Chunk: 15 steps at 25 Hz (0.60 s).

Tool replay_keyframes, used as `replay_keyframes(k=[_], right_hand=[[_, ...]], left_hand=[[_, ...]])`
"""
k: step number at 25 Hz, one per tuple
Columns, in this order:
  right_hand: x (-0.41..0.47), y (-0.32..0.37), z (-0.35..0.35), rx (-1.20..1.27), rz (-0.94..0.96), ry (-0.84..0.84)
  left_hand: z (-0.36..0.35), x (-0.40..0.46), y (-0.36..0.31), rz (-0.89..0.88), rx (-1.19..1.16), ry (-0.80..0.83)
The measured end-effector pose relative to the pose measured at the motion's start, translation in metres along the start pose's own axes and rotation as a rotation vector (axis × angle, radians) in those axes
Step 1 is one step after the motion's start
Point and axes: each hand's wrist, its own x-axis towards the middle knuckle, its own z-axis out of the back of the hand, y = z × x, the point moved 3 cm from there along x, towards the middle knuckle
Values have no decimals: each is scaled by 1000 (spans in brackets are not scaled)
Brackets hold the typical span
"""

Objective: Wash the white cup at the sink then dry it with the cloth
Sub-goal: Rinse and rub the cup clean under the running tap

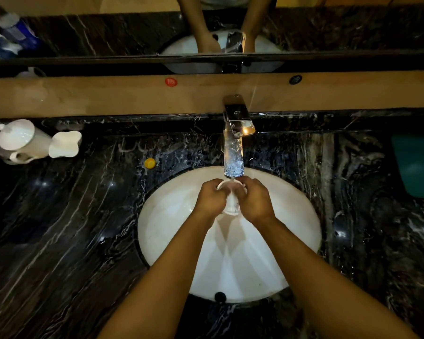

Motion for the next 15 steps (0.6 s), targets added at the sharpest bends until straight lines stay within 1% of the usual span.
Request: replay_keyframes(k=[1, 3, 5, 7, 8, 9, 12, 14, 15], right_hand=[[1, 2, 2, -105, 48, 10], [0, 3, 4, -266, 93, 74], [-4, 4, 3, -234, 87, 240], [-9, 7, 2, -124, 61, 392], [-9, 8, 3, -118, 51, 393], [-8, 9, 5, -146, 29, 343], [-5, 9, 9, -239, -84, 133], [-8, 11, 3, -178, -85, 89], [-9, 12, -1, -84, -104, 94]], left_hand=[[1, 1, 1, 25, -4, -2], [5, 4, 4, 57, -36, -75], [9, 6, 8, 39, -18, -154], [7, 5, 12, 8, 23, -169], [5, 3, 14, -1, 26, -165], [4, 1, 15, -8, 8, -161], [1, -1, 14, -39, -83, -206], [-1, -1, 11, -51, -140, -256], [-2, -1, 8, -48, -170, -279]])
